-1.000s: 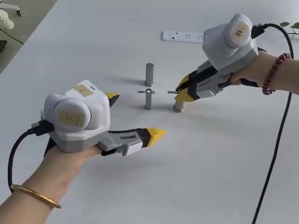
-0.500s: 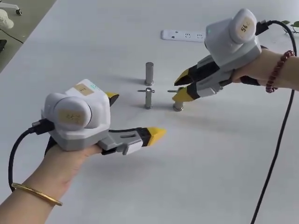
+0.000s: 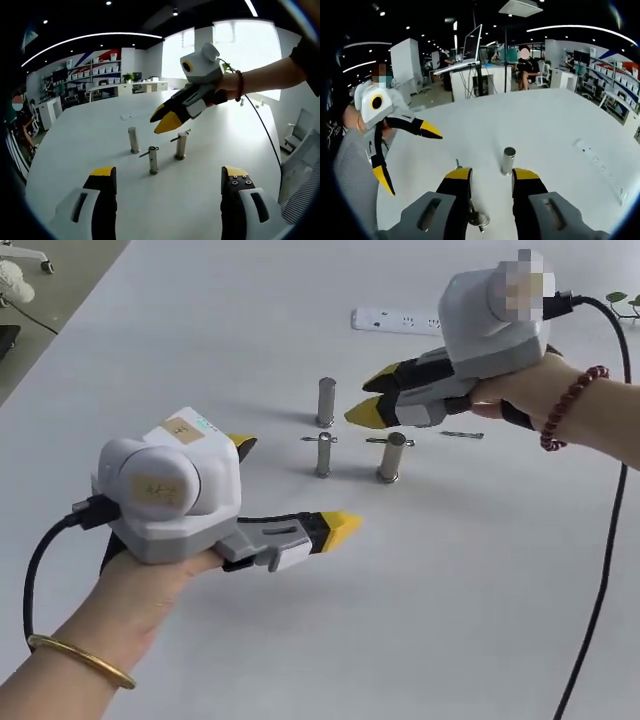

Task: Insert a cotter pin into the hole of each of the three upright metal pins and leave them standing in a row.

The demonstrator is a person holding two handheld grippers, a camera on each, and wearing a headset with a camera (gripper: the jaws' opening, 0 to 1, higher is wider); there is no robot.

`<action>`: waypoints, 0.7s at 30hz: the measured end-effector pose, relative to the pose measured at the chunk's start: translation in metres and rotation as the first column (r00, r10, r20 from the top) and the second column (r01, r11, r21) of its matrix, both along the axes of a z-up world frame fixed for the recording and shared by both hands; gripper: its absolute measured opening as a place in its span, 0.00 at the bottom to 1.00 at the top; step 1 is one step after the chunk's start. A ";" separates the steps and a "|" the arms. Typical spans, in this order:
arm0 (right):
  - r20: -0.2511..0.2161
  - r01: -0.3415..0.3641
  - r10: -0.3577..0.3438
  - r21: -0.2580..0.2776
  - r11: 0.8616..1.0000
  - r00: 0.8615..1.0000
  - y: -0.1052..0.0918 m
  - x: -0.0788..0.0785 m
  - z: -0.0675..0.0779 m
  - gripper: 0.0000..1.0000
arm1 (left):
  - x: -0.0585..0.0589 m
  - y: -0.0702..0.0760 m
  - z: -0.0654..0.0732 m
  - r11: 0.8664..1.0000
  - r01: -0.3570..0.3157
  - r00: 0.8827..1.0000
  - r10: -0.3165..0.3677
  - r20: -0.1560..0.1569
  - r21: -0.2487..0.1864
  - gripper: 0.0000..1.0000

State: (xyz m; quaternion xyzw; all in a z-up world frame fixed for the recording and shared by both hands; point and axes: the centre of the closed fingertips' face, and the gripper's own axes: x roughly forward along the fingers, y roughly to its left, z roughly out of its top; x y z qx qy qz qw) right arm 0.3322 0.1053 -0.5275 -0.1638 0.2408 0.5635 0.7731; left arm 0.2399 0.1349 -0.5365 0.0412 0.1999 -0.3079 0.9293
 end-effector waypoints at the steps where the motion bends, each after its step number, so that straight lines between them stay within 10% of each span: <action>1: 0.004 0.007 -0.007 0.004 1.000 1.000 0.002 0.003 -0.001 0.27 | 0.000 0.000 0.000 1.000 0.000 1.000 0.000 0.003 0.001 0.86; 12: -0.022 0.070 -0.069 0.047 0.996 0.997 0.020 0.045 -0.019 0.23 | 0.002 0.004 -0.005 1.000 -0.027 0.999 0.027 -0.021 0.007 0.85; 21: -0.023 0.052 -0.051 0.053 0.997 0.998 0.036 0.049 -0.036 0.18 | 0.005 0.006 -0.003 0.999 -0.040 0.999 0.040 -0.015 0.004 0.83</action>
